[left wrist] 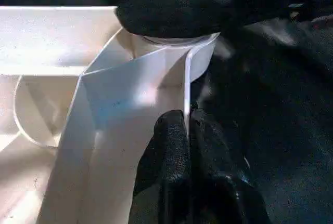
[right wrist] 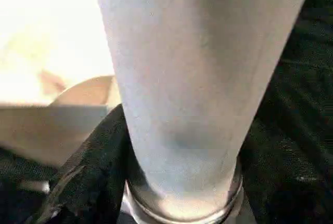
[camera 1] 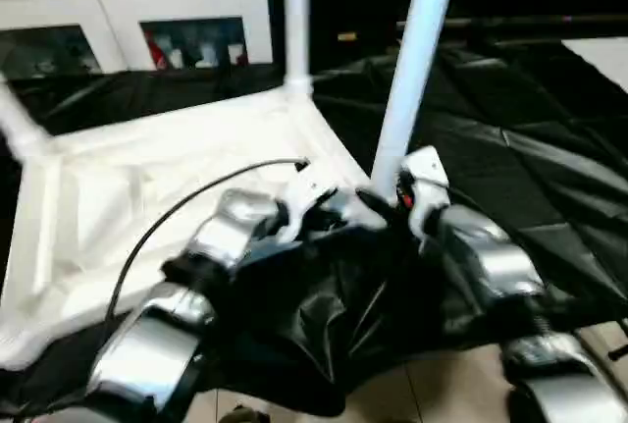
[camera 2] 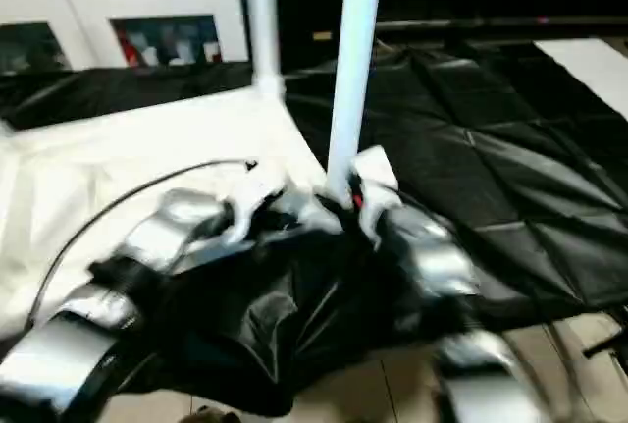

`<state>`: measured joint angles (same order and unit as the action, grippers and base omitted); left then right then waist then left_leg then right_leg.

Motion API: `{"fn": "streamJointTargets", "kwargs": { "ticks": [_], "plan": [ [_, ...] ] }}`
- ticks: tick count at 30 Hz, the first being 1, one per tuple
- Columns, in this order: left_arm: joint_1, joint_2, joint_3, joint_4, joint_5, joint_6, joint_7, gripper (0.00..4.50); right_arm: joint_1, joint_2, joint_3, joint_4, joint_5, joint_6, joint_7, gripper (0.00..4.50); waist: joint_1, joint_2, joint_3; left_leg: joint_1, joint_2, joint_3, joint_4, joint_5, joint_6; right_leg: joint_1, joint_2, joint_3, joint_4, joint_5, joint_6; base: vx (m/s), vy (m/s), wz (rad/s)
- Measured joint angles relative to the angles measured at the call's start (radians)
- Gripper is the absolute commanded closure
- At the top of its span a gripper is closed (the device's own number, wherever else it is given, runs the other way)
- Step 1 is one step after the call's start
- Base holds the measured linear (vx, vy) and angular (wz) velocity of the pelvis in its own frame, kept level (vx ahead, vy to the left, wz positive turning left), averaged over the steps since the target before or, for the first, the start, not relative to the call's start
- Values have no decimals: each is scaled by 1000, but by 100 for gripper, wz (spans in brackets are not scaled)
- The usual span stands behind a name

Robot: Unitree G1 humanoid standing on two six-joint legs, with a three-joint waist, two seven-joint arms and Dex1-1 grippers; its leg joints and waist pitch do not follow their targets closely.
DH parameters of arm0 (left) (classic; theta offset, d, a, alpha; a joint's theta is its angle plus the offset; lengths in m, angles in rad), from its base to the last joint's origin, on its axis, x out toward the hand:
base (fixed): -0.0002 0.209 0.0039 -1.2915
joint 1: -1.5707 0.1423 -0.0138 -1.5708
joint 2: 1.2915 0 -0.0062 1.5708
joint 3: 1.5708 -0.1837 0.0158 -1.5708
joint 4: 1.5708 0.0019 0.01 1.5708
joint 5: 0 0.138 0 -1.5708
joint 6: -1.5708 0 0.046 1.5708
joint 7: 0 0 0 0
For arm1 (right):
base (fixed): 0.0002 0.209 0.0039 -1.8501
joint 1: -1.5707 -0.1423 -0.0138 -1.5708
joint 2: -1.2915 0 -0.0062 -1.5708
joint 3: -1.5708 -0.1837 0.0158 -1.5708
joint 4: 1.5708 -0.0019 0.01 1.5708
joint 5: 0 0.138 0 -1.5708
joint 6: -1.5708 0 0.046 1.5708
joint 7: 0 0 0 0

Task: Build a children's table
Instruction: Rotate leg to tighten

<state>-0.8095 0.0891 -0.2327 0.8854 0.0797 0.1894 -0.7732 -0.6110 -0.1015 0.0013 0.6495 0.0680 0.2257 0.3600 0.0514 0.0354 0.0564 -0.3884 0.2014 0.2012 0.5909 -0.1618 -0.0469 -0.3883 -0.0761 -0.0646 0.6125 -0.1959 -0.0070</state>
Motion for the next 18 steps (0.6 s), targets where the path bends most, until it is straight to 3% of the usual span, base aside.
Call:
{"fn": "streamJointTargets", "kwargs": {
  "ticks": [2,4,10,14,18],
  "plan": [
    [-6,-1,1,5,2,-3,8,450,-13,11,-1,22,-6,-21,-23,191,0,0,0,-2,0,0,0,0,0,-1,0,0,-1,0,0,0,0,0],
    [-6,0,1,5,3,-8,7,450,-13,12,-2,26,-7,-34,-23,135,1,0,0,-4,0,0,0,-1,1,-2,0,0,-1,0,0,0,0,0],
    [3,24,-1,5,6,-44,-43,450,-6,6,-3,22,0,-42,52,83,-5,0,0,-4,0,0,0,0,2,-4,0,0,0,0,0,0,0,0],
    [19,44,-8,-10,6,-70,-92,450,6,-33,19,5,3,-43,152,76,-6,0,0,-4,0,0,0,0,1,-4,0,0,0,0,0,0,0,0],
    [58,83,-25,-63,-4,-102,-199,450,63,-128,72,-81,22,-39,345,76,2,0,0,-4,0,0,0,0,3,-3,0,0,0,0,0,0,0,0]
  ]
}}
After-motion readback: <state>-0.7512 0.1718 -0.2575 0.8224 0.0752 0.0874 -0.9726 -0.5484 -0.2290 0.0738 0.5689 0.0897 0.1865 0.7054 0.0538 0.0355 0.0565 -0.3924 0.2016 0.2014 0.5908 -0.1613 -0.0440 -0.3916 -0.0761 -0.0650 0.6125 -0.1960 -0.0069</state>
